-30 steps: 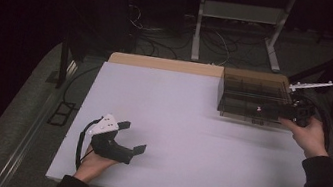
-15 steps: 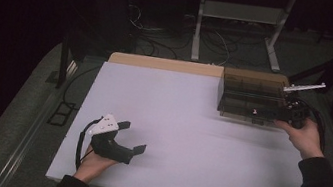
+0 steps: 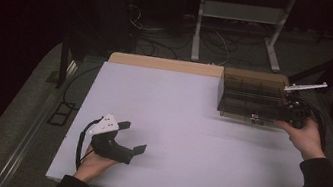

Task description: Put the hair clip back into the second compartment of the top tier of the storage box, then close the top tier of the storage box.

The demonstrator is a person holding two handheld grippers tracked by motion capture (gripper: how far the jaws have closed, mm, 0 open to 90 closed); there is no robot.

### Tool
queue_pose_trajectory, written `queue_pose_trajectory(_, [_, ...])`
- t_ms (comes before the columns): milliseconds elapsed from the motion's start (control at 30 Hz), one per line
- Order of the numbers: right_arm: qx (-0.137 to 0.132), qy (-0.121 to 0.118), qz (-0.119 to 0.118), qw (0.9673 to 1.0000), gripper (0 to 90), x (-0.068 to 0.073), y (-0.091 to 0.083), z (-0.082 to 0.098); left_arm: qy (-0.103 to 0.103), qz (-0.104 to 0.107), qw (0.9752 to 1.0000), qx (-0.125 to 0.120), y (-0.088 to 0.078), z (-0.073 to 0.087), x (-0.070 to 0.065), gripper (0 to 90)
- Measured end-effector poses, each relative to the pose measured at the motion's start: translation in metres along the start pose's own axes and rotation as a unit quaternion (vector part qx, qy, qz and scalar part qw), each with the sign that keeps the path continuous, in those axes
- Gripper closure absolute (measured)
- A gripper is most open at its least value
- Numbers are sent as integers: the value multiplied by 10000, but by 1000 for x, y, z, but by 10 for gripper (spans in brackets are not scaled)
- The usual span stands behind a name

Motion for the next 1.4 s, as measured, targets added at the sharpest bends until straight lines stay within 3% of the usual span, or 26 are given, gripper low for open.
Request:
queue_pose_trajectory(500, [-150,-311,-106,9993,331,27,-8,-4,0,1,10000,3,0,0,0,0])
queue_pose_trajectory(633, [-226,-343,-55,9991,209,33,-12,-3,12,3,10000,-5,0,0,0,0])
queue_pose_trajectory(800, [-309,-367,-22,9988,153,39,-15,2,19,10,10000,-1,0,0,-1,0])
queue_pose_trajectory(1167, [-248,-515,-237,9981,165,49,-14,16,2,3,10000,6,1,0,0,0])
queue_pose_trajectory(1400, [-134,-622,-317,9975,255,54,-15,24,2,8,10000,2,1,0,0,0])
Point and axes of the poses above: each handheld gripper's, and its own axes: y roughly forward along the jaws, z roughly out of its underside, x roughly to its left, the point moved 3 cm from there along y, roughly forward along the jaws, and after that the axes turned 2 degrees about y, right-handed, at the moved point
